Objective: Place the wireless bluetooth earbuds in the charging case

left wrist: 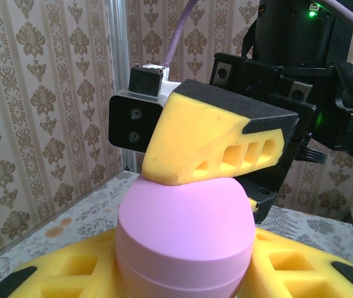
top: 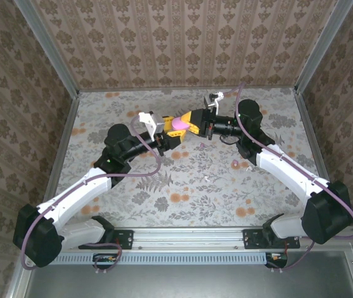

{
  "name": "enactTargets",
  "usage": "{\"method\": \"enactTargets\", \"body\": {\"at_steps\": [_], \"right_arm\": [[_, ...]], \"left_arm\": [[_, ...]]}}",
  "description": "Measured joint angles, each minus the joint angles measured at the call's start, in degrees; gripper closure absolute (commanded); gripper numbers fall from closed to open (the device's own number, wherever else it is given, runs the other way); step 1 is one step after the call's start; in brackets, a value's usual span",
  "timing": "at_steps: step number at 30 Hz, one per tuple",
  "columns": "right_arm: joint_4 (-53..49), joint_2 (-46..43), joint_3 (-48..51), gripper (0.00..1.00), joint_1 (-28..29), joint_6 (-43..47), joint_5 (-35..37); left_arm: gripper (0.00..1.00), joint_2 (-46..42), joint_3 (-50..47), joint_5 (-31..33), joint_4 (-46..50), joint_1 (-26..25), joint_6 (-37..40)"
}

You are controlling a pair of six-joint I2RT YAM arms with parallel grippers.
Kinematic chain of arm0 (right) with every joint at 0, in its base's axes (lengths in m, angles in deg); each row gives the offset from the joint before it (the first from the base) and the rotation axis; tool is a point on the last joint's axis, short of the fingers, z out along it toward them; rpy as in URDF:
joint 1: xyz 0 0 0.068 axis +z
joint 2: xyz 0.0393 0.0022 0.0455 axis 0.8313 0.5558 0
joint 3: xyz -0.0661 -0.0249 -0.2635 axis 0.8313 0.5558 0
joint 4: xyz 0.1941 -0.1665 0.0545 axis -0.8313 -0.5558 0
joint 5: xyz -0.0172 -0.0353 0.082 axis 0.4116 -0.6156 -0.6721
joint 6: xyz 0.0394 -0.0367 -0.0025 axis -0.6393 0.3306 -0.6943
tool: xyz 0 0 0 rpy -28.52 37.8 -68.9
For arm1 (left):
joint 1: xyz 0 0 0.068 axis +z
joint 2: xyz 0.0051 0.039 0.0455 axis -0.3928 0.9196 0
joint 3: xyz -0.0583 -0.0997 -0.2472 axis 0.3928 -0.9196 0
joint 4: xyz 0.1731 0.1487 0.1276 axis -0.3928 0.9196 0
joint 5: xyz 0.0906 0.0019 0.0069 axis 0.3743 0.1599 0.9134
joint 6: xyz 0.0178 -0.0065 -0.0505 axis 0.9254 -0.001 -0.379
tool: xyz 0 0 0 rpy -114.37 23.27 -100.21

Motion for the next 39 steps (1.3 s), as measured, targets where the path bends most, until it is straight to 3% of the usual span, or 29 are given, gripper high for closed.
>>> {"method": "enactTargets", "body": {"at_steps": [5,9,16,21,28,39], "right_arm": [[-0.44,-0.09,0.02,0.47,0.02,0.09,0.2],[-5.97,-1.75,0.04,0.38,-0.5,3.78,1.79],[-22.69,-9.64,-1.05,0.38,-2.08,21.73,6.27],[-31.74,-10.08,-4.61,0.4,-1.86,31.89,6.25],[-36.79,-7.96,-5.73,0.4,-1.29,36.57,5.77],[-36.72,-6.67,-6.49,0.39,-0.35,37.13,5.31]], "left_arm": [[0.6,0.0,0.0,0.0,0.22,0.0,0.02],[0.6,-0.02,0.0,0.02,0.37,0.0,0.04],[0.6,-0.02,0.0,0.0,0.44,0.0,0.04],[0.61,-0.02,0.0,-0.04,0.44,0.0,0.02],[0.61,0.0,0.0,-0.22,0.44,-0.02,0.0],[0.61,-0.02,0.0,-0.17,0.44,0.0,0.0]]}}
